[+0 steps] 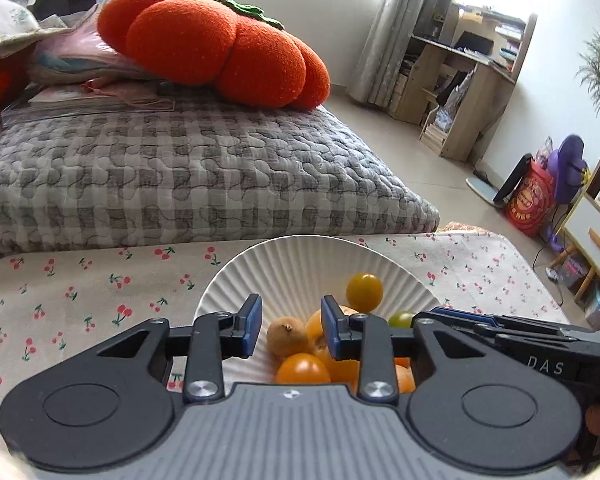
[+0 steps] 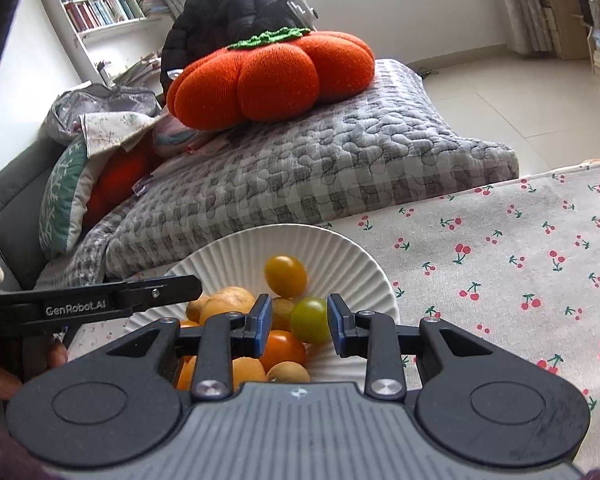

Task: Organize fruits
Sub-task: 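Carry the yellow fruit and lime into the white bowl and open both tools, then return both open tools to the remaining fruits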

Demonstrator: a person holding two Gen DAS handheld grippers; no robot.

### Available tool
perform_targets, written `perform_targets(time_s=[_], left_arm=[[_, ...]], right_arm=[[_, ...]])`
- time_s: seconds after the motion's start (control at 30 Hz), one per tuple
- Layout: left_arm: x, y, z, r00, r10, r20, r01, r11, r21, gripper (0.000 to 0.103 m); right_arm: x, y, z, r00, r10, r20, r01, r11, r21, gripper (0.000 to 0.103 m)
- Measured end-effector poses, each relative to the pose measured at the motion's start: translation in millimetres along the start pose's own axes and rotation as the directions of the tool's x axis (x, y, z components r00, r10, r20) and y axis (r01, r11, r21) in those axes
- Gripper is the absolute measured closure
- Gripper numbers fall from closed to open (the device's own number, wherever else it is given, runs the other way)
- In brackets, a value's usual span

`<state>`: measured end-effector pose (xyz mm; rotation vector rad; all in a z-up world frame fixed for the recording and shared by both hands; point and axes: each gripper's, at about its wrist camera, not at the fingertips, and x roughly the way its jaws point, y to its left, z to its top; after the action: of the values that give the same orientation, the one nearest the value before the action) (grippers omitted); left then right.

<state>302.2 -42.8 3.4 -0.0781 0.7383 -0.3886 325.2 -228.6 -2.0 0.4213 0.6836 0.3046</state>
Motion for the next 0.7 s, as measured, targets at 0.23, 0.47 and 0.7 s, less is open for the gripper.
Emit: perform_targets(time_s=[0.23, 0.47, 0.7], left_arm=[[-26.6, -2.5, -10.7, 0.999, 0.011, 0.038, -0.010, 1.000, -0.029, 0.082], [-56.5, -5.7, -29.3, 0.998, 0.020, 0.062, -0.016, 0.997, -0.072, 0.082], [-78.1, -14.4, -34.9, 0.993, 0.074, 0.090, -0.069, 0.996, -0.049, 0.082]], right_arm=[[-20.4, 0.0, -6.2, 1.000, 0.014, 0.007, -0.014, 0.999, 0.032, 0.074], [-43.4, 11.5, -13.2, 1.000, 0.028, 0.012, -0.028, 0.999, 0.029, 0.074], [-61.2, 21.9, -18.8, 0.998, 0.044, 0.037, -0.045, 0.998, 0.033, 0.074]])
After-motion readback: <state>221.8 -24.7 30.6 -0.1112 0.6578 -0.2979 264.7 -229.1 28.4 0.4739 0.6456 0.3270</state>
